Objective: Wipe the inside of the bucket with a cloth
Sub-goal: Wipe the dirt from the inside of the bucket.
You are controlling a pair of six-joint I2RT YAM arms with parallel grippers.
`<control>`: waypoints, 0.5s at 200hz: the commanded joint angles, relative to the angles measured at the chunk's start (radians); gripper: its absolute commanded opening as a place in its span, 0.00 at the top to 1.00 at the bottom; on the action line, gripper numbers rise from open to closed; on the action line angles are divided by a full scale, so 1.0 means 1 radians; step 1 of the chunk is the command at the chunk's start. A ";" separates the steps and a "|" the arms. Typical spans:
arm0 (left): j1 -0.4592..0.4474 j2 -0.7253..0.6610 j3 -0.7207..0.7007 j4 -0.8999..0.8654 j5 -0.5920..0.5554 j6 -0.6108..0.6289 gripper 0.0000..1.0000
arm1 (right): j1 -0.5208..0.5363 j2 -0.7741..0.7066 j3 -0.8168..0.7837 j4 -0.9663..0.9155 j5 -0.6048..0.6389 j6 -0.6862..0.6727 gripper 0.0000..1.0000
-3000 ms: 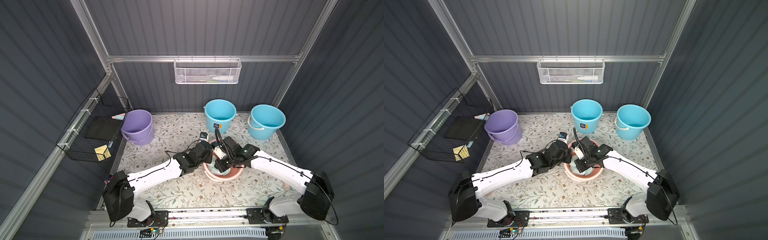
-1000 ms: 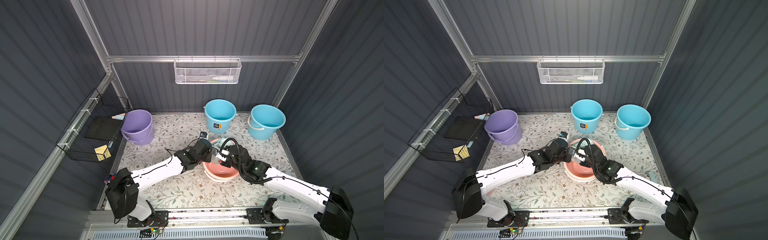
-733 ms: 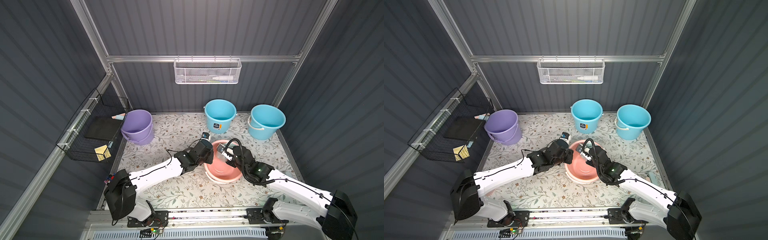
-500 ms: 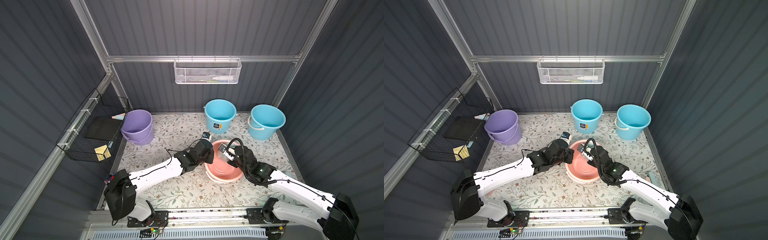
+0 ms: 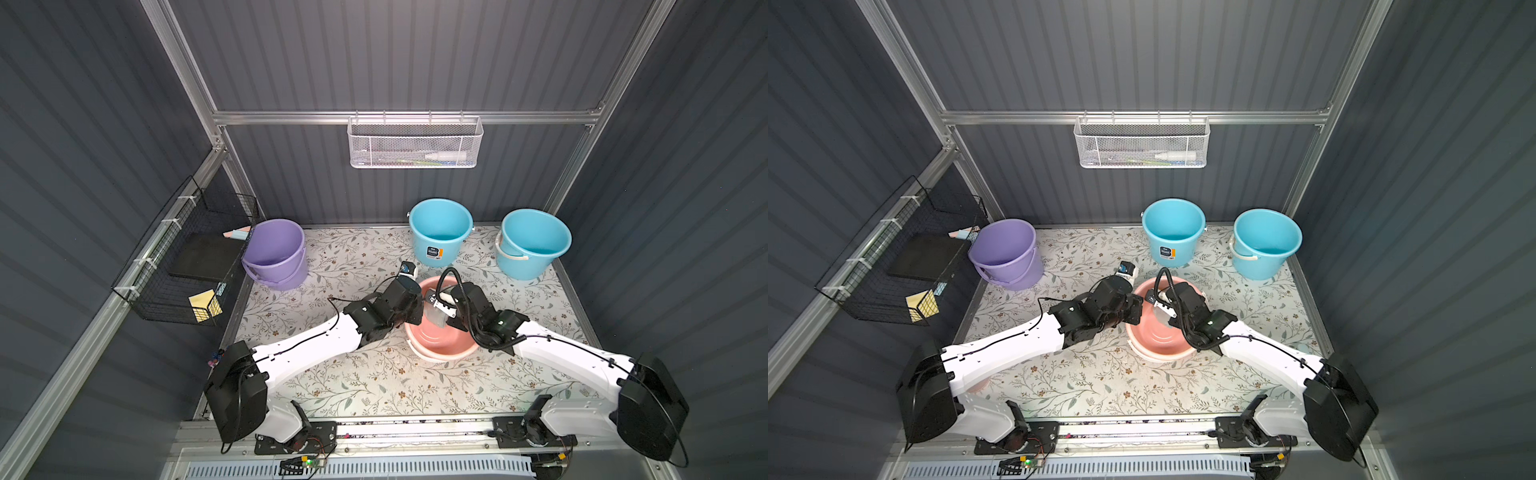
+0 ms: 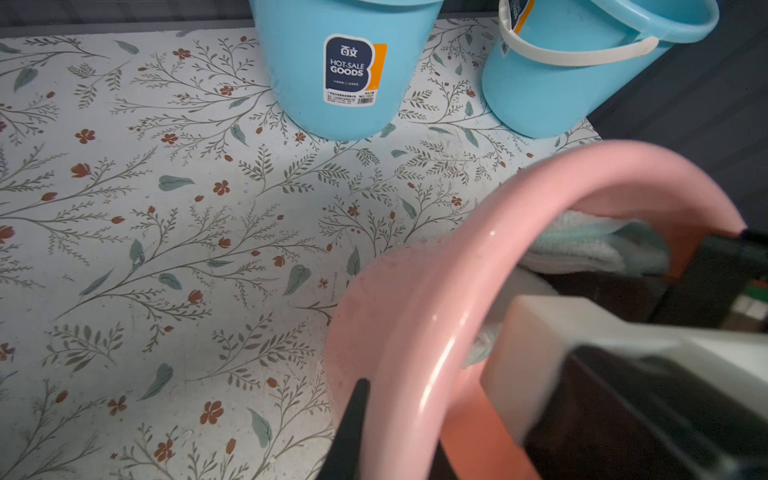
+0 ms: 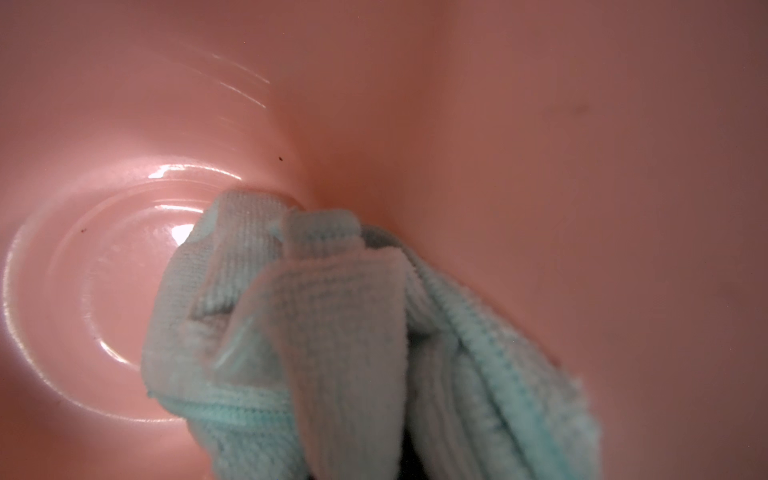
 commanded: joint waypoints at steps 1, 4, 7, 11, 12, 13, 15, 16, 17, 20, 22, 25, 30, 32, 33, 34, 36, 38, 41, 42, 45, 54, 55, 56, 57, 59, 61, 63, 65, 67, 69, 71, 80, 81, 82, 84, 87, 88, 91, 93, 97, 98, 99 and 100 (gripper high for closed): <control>-0.026 -0.059 0.014 0.019 0.078 0.056 1.00 | -0.015 0.094 -0.002 -0.073 -0.093 0.045 1.00; -0.026 -0.059 0.013 0.019 0.079 0.057 1.00 | -0.017 0.103 0.002 -0.076 -0.100 0.053 1.00; -0.027 -0.060 0.012 0.020 0.079 0.057 1.00 | -0.018 0.112 0.006 -0.081 -0.108 0.062 1.00; -0.026 -0.061 0.011 0.022 0.079 0.057 1.00 | -0.020 0.123 0.013 -0.085 -0.118 0.074 1.00; -0.026 -0.061 0.011 0.022 0.079 0.057 1.00 | -0.020 0.126 0.015 -0.085 -0.120 0.077 1.00; -0.026 -0.062 0.012 0.023 0.079 0.057 1.00 | -0.021 0.129 0.017 -0.087 -0.122 0.080 1.00; -0.027 -0.062 0.010 0.023 0.081 0.057 1.00 | -0.020 0.135 0.021 -0.090 -0.126 0.086 1.00; -0.027 -0.062 0.010 0.023 0.081 0.057 1.00 | -0.020 0.138 0.023 -0.091 -0.130 0.088 1.00; -0.026 -0.063 0.010 0.023 0.081 0.057 1.00 | -0.021 0.141 0.025 -0.094 -0.132 0.092 1.00; -0.026 -0.063 0.009 0.023 0.081 0.057 1.00 | -0.022 0.151 0.031 -0.097 -0.139 0.101 1.00; -0.026 -0.062 0.009 0.023 0.081 0.058 1.00 | -0.023 0.157 0.034 -0.100 -0.143 0.109 1.00; -0.027 -0.062 0.009 0.023 0.081 0.058 1.00 | -0.023 0.166 0.040 -0.103 -0.147 0.118 1.00; -0.027 -0.062 0.008 0.025 0.082 0.058 1.00 | -0.023 0.182 0.048 -0.112 -0.154 0.136 1.00; -0.026 -0.062 0.008 0.025 0.082 0.058 1.00 | -0.022 0.188 0.053 -0.116 -0.157 0.142 1.00; -0.027 -0.062 0.008 0.025 0.081 0.058 1.00 | -0.023 0.191 0.055 -0.119 -0.159 0.146 1.00; -0.026 -0.062 0.007 0.026 0.081 0.058 1.00 | -0.023 0.193 0.058 -0.121 -0.163 0.150 1.00; -0.026 -0.063 0.006 0.026 0.081 0.057 1.00 | -0.022 0.199 0.062 -0.124 -0.168 0.156 1.00; -0.026 -0.062 0.006 0.026 0.082 0.058 1.00 | -0.023 0.204 0.066 -0.128 -0.173 0.165 1.00; -0.027 -0.061 0.006 0.027 0.081 0.059 1.00 | -0.023 0.211 0.073 -0.135 -0.180 0.177 1.00; -0.026 -0.061 0.006 0.028 0.081 0.059 1.00 | -0.022 0.213 0.075 -0.137 -0.182 0.180 1.00; -0.026 -0.061 0.006 0.028 0.081 0.060 1.00 | -0.023 0.221 0.082 -0.145 -0.187 0.191 1.00; -0.026 -0.059 0.006 0.029 0.078 0.059 1.00 | -0.021 0.234 0.098 -0.161 -0.202 0.223 1.00; -0.026 -0.058 0.006 0.030 0.078 0.059 1.00 | -0.021 0.235 0.099 -0.162 -0.203 0.226 1.00; -0.026 -0.058 0.007 0.030 0.077 0.060 1.00 | -0.020 0.237 0.101 -0.163 -0.204 0.230 1.00; -0.026 -0.058 0.007 0.030 0.077 0.060 1.00 | -0.020 0.238 0.103 -0.166 -0.205 0.234 1.00; -0.026 -0.057 0.006 0.030 0.075 0.060 1.00 | -0.021 0.239 0.105 -0.169 -0.207 0.238 1.00; -0.026 -0.057 0.006 0.030 0.074 0.060 1.00 | -0.021 0.239 0.108 -0.174 -0.209 0.244 1.00; -0.026 -0.057 0.007 0.030 0.074 0.060 1.00 | -0.021 0.239 0.111 -0.177 -0.211 0.249 1.00; -0.026 -0.056 0.008 0.029 0.072 0.060 1.00 | -0.020 0.238 0.115 -0.183 -0.213 0.255 1.00; -0.026 -0.055 0.008 0.028 0.070 0.060 1.00 | -0.020 0.237 0.117 -0.188 -0.212 0.261 1.00; -0.026 -0.055 0.008 0.027 0.066 0.060 1.00 | -0.019 0.236 0.121 -0.194 -0.213 0.267 1.00; -0.026 -0.054 0.009 0.026 0.060 0.060 1.00 | -0.019 0.234 0.124 -0.201 -0.215 0.273 1.00; -0.027 -0.050 0.013 0.019 0.043 0.058 1.00 | -0.018 0.221 0.141 -0.231 -0.215 0.302 1.00; -0.026 -0.050 0.014 0.019 0.041 0.058 1.00 | -0.018 0.219 0.143 -0.235 -0.215 0.306 1.00; -0.026 -0.050 0.014 0.019 0.039 0.058 1.00 | -0.017 0.216 0.145 -0.240 -0.215 0.309 1.00; -0.026 -0.050 0.015 0.018 0.035 0.057 1.00 | -0.017 0.211 0.150 -0.249 -0.215 0.316 1.00; -0.027 -0.048 0.015 0.015 0.030 0.056 1.00 | -0.018 0.203 0.155 -0.264 -0.217 0.327 1.00; -0.026 -0.048 0.015 0.015 0.026 0.055 1.00 | -0.018 0.200 0.158 -0.269 -0.218 0.331 1.00; -0.026 -0.048 0.014 0.010 0.018 0.051 1.00 | -0.018 0.193 0.164 -0.278 -0.219 0.344 1.00; -0.026 -0.048 0.015 0.007 0.011 0.046 1.00 | -0.018 0.186 0.168 -0.296 -0.221 0.354 1.00; -0.026 -0.049 0.014 -0.001 0.000 0.038 1.00 | -0.018 0.174 0.177 -0.328 -0.225 0.373 1.00; -0.026 -0.048 0.014 -0.003 -0.003 0.038 1.00 | -0.017 0.171 0.179 -0.335 -0.225 0.378 1.00; -0.026 -0.048 0.014 -0.004 -0.005 0.036 1.00 | -0.017 0.167 0.181 -0.340 -0.227 0.383 1.00; -0.027 -0.048 0.014 -0.005 -0.008 0.036 1.00 | -0.017 0.163 0.183 -0.345 -0.228 0.388 1.00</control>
